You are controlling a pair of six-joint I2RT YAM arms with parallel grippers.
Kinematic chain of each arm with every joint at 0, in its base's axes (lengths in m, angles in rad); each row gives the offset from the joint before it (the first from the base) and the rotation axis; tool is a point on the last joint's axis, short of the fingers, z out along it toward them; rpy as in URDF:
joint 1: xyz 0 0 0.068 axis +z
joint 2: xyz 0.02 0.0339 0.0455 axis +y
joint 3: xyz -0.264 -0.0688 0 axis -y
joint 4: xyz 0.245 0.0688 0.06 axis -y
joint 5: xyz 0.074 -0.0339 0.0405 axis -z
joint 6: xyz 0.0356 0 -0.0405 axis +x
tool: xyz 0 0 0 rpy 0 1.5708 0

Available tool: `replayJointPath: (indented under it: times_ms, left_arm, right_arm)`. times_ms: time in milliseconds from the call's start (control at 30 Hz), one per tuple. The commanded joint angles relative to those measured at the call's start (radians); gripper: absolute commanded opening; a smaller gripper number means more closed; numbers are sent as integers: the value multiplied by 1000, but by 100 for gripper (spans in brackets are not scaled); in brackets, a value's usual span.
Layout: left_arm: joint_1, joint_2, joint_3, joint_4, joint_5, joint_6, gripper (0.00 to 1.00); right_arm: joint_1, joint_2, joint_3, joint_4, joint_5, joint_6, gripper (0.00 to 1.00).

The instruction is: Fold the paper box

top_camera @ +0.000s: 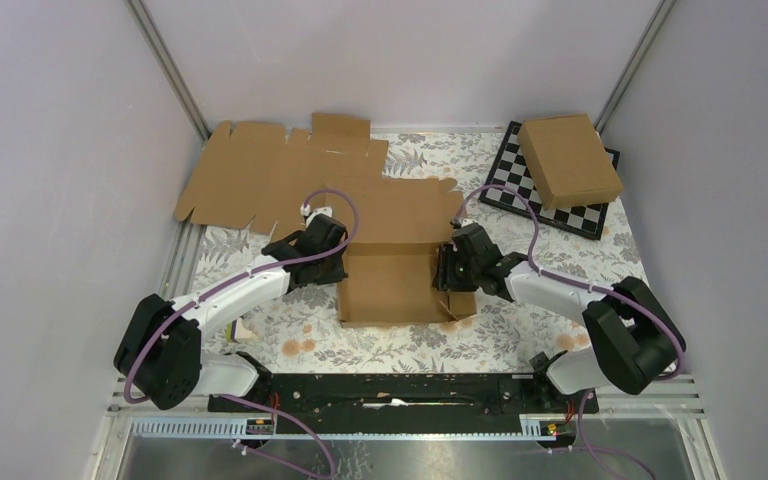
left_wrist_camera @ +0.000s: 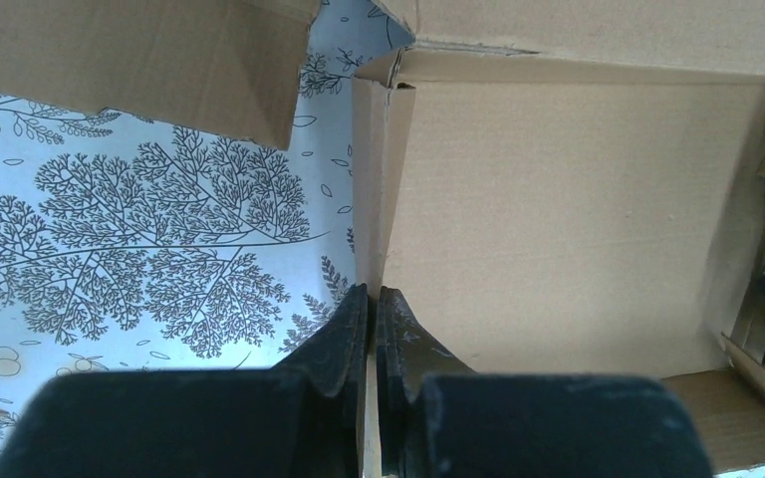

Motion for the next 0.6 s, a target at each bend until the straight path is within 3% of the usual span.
replayJointPath:
  times_ms: [0,300,400,567]
  left_arm:
    - [-3,-3,-14,76,-23,-19,0]
    - [-3,-6,-22,81,-32,-25,0]
    - [-2,-3,-23,85,-27,-28,0]
    - [-3,2,-19,89,-22,-26,0]
  right_arm:
    - [6,64,5,-94,149,-54,51]
    - [22,76,59,-173,293,-109,52]
    - [23,75,76,-173,250,-124,53]
    - [24,-5,132,-173,67,-135,66]
